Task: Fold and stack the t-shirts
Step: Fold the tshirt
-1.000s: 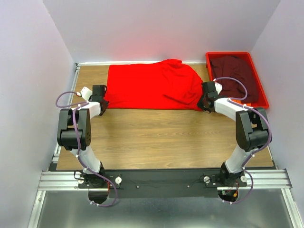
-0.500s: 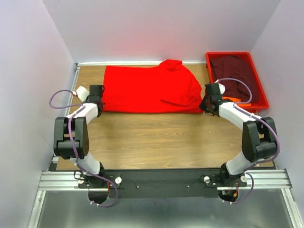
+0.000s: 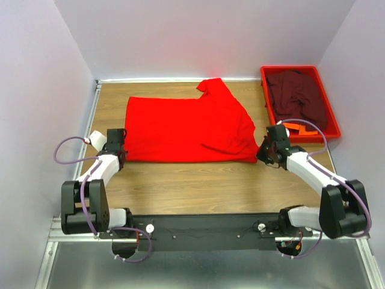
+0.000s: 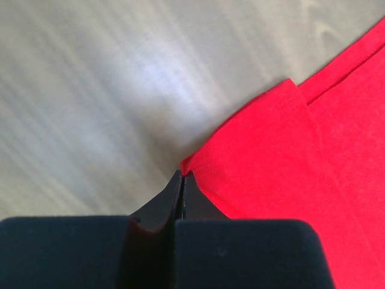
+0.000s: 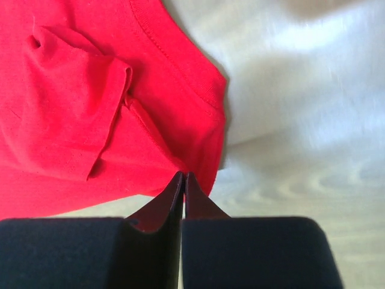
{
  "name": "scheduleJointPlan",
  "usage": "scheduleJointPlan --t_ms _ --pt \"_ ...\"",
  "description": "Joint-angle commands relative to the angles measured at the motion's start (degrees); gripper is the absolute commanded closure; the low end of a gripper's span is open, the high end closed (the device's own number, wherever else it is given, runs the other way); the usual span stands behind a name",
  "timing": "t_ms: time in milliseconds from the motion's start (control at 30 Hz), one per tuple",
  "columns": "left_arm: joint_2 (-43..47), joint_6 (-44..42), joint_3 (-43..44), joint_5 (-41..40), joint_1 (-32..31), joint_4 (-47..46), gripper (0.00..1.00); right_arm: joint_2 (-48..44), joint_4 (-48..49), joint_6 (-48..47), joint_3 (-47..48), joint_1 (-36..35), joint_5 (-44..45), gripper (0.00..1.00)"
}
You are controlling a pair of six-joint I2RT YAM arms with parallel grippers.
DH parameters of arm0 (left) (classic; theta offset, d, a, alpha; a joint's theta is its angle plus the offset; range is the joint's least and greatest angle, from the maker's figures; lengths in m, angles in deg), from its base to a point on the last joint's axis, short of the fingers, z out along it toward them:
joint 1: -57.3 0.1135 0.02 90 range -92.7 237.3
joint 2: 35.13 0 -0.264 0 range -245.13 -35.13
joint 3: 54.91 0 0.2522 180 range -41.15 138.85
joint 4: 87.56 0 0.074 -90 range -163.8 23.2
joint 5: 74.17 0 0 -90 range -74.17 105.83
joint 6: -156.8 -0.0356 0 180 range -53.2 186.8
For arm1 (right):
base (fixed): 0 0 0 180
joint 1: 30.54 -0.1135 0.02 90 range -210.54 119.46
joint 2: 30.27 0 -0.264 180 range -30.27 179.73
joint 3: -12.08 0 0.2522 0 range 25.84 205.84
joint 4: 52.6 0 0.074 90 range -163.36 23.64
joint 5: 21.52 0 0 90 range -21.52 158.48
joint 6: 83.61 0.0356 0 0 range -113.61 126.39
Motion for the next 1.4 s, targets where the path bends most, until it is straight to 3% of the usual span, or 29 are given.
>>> scheduleJointPlan --t_ms 0,100,133,200,233,300,333,567,800,1067,1367 --pt "3.80 0.94 -2.87 -1.93 1.17 0.76 1.00 -6.36 -2.47 2.69 -3.58 0.58 -3.19 0.90" --pt "5.29 1.20 -3.31 -1.93 1.26 1.20 1.00 -8.39 -2.91 3.13 -5.60 0.58 -3.46 0.88" --pt "5.64 1.20 -3.49 -1.75 1.26 1.29 0.94 -8.75 -3.00 3.13 -5.95 0.67 -3.46 0.86" --pt "6.08 0.51 -3.66 -0.88 1.26 0.85 0.71 -9.45 -3.35 2.78 -5.69 0.58 -3.63 0.70" --pt "6.52 0.33 -3.67 -0.70 1.34 0.68 0.48 -9.72 -3.35 2.52 -5.34 0.58 -3.81 0.63" --pt "7.23 -0.29 -3.40 0.35 1.35 0.32 0.31 -10.07 -3.62 1.38 -3.32 0.58 -4.42 0.51" --pt "7.75 -0.99 -3.14 0.79 1.43 0.15 0.27 -10.16 -3.79 1.11 -2.53 0.49 -4.42 0.51" --pt "17.86 -6.17 1.96 4.66 1.26 -0.73 0.25 -6.20 -3.62 0.14 5.47 -3.36 -3.63 0.57" --pt "17.96 -14.52 6.97 18.27 -2.51 -5.74 0.25 1.09 -0.72 4.18 6.79 -13.82 2.16 0.59" --pt "14.97 -23.93 12.85 30.13 -6.65 -3.99 0.25 5.83 6.13 6.99 3.54 -14.18 -0.47 0.48" --pt "14.17 -27.71 18.48 32.44 -7.27 -1.79 0.25 12.08 10.36 9.54 3.63 -14.27 -3.54 0.47"
